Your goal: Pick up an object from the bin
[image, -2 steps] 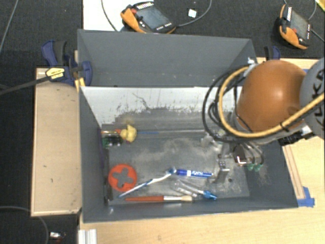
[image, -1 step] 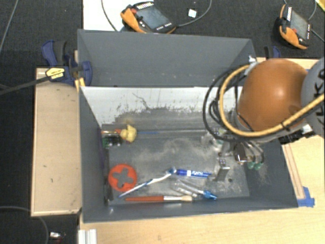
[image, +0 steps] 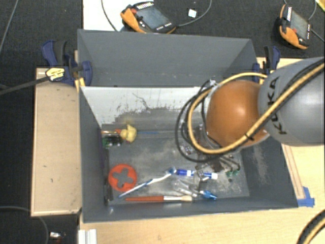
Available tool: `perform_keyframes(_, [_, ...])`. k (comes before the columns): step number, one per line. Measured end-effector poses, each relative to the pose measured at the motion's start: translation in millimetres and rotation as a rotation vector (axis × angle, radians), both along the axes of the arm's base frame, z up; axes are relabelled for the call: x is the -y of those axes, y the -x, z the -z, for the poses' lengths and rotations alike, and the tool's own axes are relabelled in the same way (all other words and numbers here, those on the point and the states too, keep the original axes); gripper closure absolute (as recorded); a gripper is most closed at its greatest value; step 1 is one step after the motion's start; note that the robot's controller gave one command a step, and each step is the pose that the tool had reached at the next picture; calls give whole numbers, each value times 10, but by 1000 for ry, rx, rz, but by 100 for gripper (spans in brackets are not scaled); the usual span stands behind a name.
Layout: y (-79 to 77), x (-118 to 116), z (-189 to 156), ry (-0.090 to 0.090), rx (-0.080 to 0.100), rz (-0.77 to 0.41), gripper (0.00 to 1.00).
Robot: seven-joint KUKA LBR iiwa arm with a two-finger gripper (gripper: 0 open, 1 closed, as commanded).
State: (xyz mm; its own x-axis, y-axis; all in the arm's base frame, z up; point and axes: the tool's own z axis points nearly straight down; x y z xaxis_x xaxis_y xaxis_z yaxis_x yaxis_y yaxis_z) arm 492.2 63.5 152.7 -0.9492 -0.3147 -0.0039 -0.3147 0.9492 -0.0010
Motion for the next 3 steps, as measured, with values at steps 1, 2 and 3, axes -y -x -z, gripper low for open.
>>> perform_keyframes(1, [-29,-515,-78,-2,5,-15,0])
perform_keyframes(2, [-312,-519,295,1,0,-269,0])
perform_keyframes(3, [-243,-435,827,-3,7,-81,0])
